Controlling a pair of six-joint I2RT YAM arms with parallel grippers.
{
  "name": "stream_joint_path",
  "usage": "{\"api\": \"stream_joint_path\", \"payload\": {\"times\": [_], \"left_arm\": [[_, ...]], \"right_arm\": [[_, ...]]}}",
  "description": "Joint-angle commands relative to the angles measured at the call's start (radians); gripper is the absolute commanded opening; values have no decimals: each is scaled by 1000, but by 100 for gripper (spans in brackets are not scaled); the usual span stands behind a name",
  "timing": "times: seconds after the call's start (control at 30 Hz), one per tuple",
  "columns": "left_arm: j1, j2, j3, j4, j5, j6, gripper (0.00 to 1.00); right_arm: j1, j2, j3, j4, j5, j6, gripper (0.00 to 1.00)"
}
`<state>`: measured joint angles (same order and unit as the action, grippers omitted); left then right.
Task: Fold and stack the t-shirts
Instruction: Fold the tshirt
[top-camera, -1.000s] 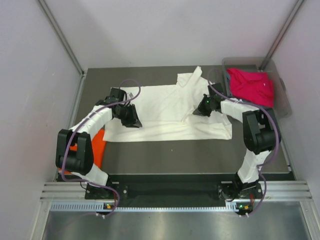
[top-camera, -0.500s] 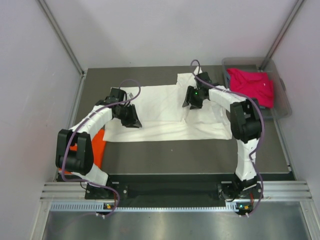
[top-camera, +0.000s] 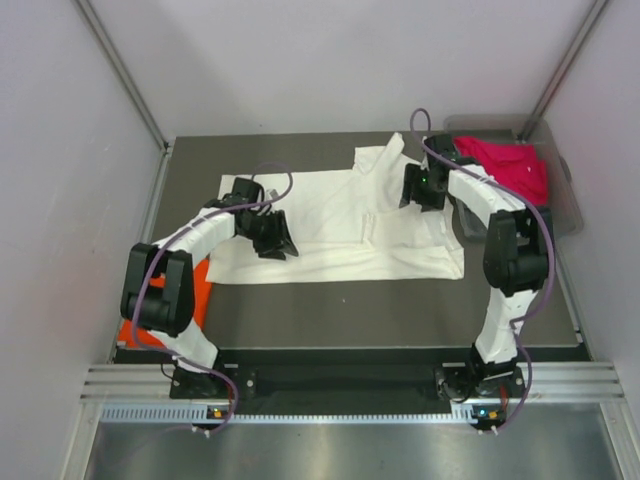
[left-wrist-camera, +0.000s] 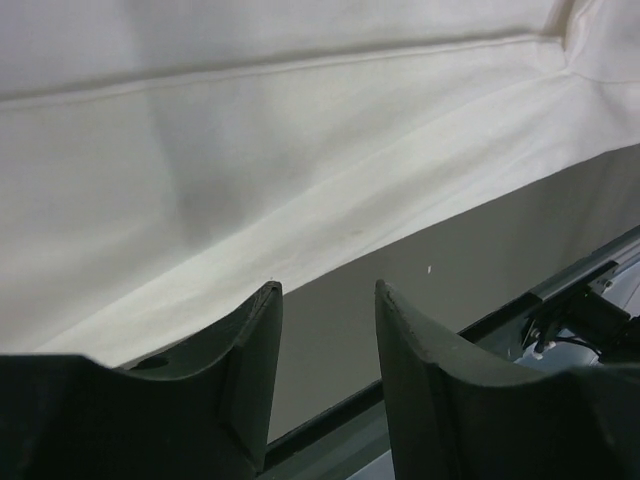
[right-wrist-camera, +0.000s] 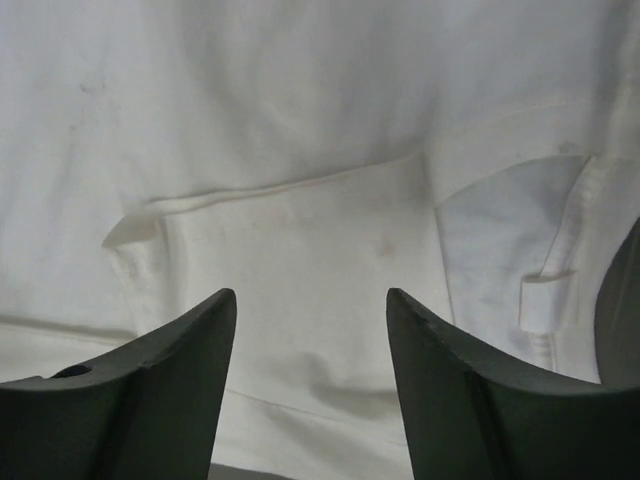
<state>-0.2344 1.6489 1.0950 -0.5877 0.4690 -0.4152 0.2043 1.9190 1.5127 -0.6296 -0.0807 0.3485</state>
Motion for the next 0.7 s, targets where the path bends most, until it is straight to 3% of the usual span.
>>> {"api": "stream_joint_path", "payload": {"times": [0.0, 0.1, 0.3, 0.4, 0.53, 0.67], "left_arm": [[-58, 47, 72, 149, 54, -36, 48], [-124, 132, 138, 270, 28, -100, 50], [-249, 374, 374, 334, -124, -149, 50], [-273, 446, 434, 387, -188, -186, 49], [-286, 555, 563, 375, -211, -218, 46], [-296, 607, 631, 393, -198, -250, 46]], "right_arm": [[-37, 64, 99, -13, 35, -42, 61], [-59, 101, 152, -22, 18, -84, 57], [-82, 166, 198, -22, -10, -147, 57], [-85, 176, 196, -1, -21, -161, 55], [-85, 195, 195, 1, -42, -177, 44], [-85, 195, 172, 16, -57, -180, 43]]}}
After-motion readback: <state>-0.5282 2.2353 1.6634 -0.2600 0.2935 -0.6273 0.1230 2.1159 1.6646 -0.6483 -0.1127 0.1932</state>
